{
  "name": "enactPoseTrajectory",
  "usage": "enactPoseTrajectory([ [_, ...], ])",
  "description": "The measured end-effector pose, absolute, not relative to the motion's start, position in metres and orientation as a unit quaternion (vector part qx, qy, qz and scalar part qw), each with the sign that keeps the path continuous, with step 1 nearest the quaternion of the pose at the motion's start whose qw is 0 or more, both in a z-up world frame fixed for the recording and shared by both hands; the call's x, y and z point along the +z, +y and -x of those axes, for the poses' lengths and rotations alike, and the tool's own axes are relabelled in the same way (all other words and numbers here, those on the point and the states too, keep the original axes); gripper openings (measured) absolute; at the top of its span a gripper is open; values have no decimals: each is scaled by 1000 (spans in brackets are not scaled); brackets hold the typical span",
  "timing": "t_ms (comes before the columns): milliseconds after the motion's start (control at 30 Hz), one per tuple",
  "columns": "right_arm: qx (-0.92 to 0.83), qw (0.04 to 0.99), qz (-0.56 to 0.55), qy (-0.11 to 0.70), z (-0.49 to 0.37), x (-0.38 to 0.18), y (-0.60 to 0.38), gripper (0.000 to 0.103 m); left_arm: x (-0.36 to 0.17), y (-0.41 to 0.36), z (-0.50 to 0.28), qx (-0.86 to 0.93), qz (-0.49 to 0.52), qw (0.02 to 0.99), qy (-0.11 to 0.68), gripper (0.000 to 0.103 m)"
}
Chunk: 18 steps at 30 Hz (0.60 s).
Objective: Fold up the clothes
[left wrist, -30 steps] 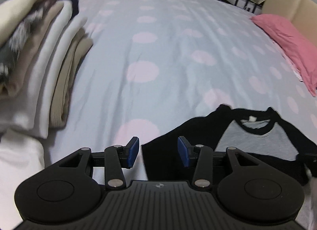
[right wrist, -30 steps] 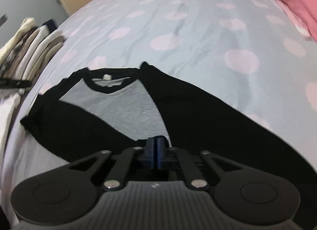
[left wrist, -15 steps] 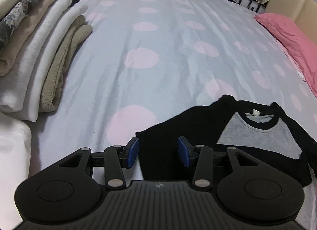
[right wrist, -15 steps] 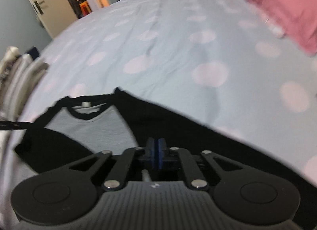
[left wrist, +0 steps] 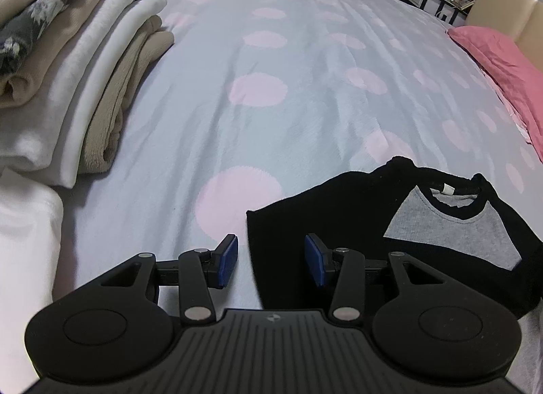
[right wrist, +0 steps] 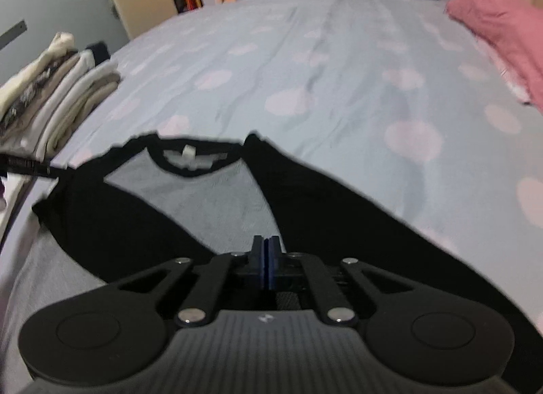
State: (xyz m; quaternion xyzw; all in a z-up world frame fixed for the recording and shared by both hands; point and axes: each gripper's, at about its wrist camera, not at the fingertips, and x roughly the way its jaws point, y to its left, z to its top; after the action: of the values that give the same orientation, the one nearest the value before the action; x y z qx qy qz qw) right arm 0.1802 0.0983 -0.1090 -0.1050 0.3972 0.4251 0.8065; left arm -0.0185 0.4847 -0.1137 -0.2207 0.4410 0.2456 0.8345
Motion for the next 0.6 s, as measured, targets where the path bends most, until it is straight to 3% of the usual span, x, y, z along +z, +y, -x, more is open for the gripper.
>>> enactPoseTrajectory([
  [367, 332, 839, 114, 415, -209, -121, 88, 1, -115, 482, 31, 245, 224, 841, 428, 41],
  [433, 332, 840, 79, 421, -214, -118, 79, 8, -109, 478, 42, 234, 226, 848, 417, 41],
  [600, 340, 833, 53, 434, -204, -107, 65, 13, -98, 453, 70, 202, 199, 866, 412, 41],
])
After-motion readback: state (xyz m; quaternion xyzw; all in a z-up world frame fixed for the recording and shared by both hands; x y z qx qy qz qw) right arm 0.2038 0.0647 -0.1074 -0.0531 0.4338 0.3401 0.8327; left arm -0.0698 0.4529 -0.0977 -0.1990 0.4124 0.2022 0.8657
